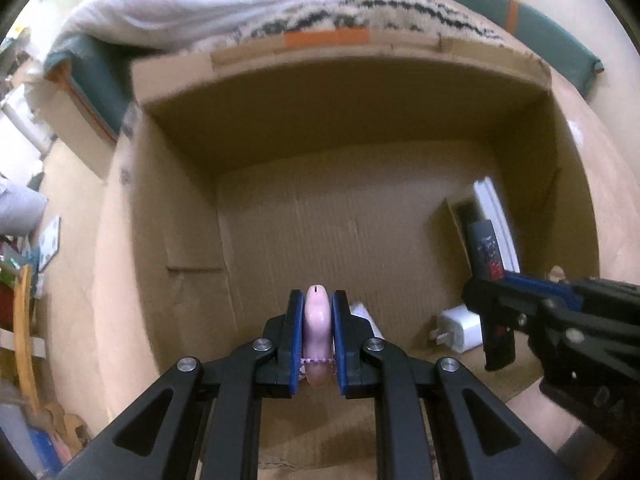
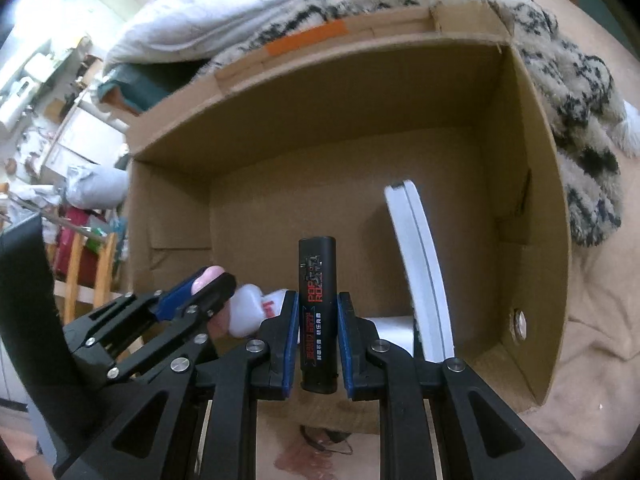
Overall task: Organize rigid objects
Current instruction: 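Carry the pink item and black tube into the box and open both tools, then move both tools back out of the box toward the remaining items, then grasp the pink translucent comb with the left tool while the right tool grasps the black flashlight, then carry the pink comb and black flashlight into the box and open both tools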
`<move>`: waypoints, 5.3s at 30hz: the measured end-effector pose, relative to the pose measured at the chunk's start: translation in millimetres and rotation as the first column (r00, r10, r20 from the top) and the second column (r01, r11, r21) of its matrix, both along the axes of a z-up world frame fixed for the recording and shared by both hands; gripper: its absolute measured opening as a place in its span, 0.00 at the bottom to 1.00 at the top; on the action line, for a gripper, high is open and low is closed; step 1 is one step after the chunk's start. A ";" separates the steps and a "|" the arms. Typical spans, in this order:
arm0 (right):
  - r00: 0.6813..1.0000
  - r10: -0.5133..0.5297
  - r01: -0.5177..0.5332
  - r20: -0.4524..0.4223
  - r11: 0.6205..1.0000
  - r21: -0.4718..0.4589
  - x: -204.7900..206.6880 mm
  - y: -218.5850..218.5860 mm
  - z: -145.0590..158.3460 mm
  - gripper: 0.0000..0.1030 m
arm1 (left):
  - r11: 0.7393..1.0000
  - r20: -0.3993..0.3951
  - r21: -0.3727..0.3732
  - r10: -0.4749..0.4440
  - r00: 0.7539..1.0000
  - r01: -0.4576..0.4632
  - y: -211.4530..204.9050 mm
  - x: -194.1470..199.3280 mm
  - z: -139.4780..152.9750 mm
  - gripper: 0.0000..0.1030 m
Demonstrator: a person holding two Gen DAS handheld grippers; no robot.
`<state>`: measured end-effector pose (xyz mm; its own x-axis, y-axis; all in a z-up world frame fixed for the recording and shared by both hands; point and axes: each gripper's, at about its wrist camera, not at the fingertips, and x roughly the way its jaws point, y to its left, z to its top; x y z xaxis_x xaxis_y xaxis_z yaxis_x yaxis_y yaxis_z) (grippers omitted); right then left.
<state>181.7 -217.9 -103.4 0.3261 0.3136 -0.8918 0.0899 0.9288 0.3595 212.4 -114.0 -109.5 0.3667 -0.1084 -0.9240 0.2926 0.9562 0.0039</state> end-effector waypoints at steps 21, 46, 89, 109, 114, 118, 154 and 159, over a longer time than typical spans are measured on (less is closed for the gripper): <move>0.999 -0.032 0.032 -0.043 0.999 -0.010 16.5 2.9 -13.2 0.19 | 0.999 -0.039 0.024 0.033 0.999 -0.032 -1.1 11.2 -13.8 0.12; 0.989 -0.125 0.114 0.082 0.986 0.126 -26.0 -26.5 43.4 0.65 | 0.996 0.124 -0.021 0.084 0.989 -0.082 29.0 -27.8 44.3 0.60; 0.972 -0.230 0.233 -0.037 0.959 0.164 -106.3 -66.1 -25.9 0.94 | 0.997 -0.254 -0.024 -0.082 0.964 0.079 -30.2 -131.3 -70.8 0.51; 0.993 -0.050 0.085 -0.111 0.936 0.341 -89.7 -29.0 -45.9 0.50 | 0.993 -0.366 0.013 0.117 0.923 -0.121 32.3 -141.6 -70.8 0.31; 0.987 0.088 -0.048 -0.134 0.960 0.276 -69.0 10.3 -57.8 0.45 | 0.992 -0.364 0.024 0.125 0.923 -0.125 16.1 -143.9 -75.3 0.31; 0.980 0.129 -0.102 -0.154 0.980 0.171 -54.8 31.9 -74.4 0.45 | 0.992 -0.367 0.004 0.122 0.922 -0.129 27.3 -145.7 -73.9 0.31; 0.989 0.051 -0.082 0.139 0.970 0.229 -136.9 -6.7 24.9 0.20 | 0.987 -0.199 -0.065 0.135 0.971 -0.150 59.0 -154.9 -4.5 0.30; 0.977 0.049 -0.097 0.207 0.968 0.230 -133.2 -18.6 61.8 0.20 | 0.985 -0.118 -0.078 0.142 0.983 -0.152 63.2 -148.1 26.5 0.30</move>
<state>48.5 -236.5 -41.5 0.4569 0.5377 -0.7086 -0.0706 0.8160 0.5737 64.3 -50.8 -83.0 0.2799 -0.1416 -0.9495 0.1425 0.9842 -0.1048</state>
